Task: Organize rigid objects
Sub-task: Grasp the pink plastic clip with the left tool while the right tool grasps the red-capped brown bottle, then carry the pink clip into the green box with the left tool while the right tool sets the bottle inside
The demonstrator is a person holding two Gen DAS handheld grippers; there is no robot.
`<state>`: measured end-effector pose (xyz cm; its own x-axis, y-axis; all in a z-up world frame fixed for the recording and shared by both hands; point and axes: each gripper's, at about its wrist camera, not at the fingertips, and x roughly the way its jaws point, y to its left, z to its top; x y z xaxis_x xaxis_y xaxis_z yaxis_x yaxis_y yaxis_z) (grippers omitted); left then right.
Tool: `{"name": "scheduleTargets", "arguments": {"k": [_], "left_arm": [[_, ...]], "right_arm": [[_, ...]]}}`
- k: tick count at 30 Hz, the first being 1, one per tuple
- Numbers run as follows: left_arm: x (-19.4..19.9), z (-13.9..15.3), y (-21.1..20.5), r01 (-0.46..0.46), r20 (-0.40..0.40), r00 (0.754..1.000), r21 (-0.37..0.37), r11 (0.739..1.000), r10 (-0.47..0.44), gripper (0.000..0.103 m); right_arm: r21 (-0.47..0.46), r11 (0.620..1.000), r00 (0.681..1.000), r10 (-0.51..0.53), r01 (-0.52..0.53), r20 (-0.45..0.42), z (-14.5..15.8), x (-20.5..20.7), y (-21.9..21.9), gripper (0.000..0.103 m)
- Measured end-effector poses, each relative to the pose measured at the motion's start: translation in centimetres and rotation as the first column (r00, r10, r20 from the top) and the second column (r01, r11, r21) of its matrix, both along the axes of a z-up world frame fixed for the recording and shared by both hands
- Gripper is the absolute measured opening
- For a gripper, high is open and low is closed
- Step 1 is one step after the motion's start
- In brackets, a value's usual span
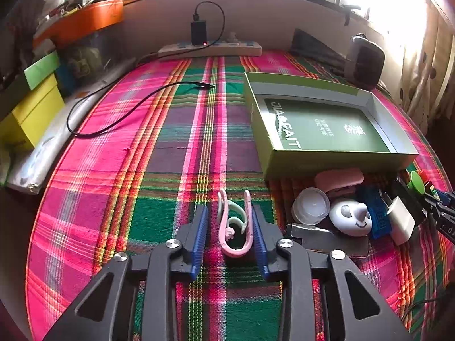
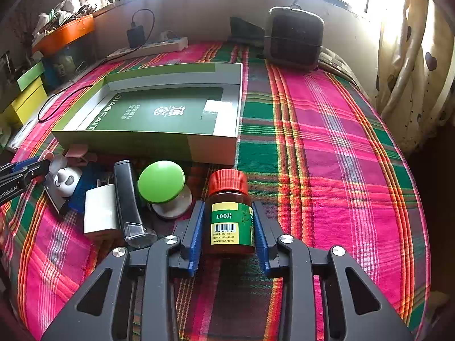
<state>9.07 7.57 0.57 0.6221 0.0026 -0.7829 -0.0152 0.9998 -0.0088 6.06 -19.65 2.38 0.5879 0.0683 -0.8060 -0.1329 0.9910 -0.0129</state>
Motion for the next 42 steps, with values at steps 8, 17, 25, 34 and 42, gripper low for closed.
{"name": "scheduleTargets", "arguments": {"k": [8, 17, 25, 34, 42], "left_arm": [[-0.3, 0.6, 0.1, -0.001, 0.014, 1.000, -0.013, 1.000, 0.001, 0.022], [-0.6, 3.3, 0.0, 0.022, 0.061, 0.998, -0.031, 0.999, -0.020, 0.022], [1.0, 5.8, -1.9, 0.088, 0.103, 0.991, -0.040, 0.995, -0.083, 0.022], [4.7, 5.0, -4.0, 0.136, 0.069, 0.989, -0.086, 0.987, -0.130, 0.022], [7.1, 3.5, -5.2, 0.153, 0.030, 0.988, -0.099, 0.983, -0.151, 0.022]], "right_arm": [[0.001, 1.000, 1.000, -0.009, 0.009, 0.009, 0.1, -0.2, -0.2, 0.033], [0.017, 1.000, 0.999, -0.016, 0.015, 0.050, 2.1, -0.7, -0.8, 0.033], [0.033, 0.999, 0.995, 0.013, -0.017, 0.094, 4.9, 0.4, -0.9, 0.033], [0.071, 0.995, 0.995, 0.061, -0.066, 0.078, 5.4, 3.7, 0.0, 0.033], [0.098, 0.989, 0.993, 0.110, -0.112, 0.032, 4.4, 6.4, 1.1, 0.033]]}}
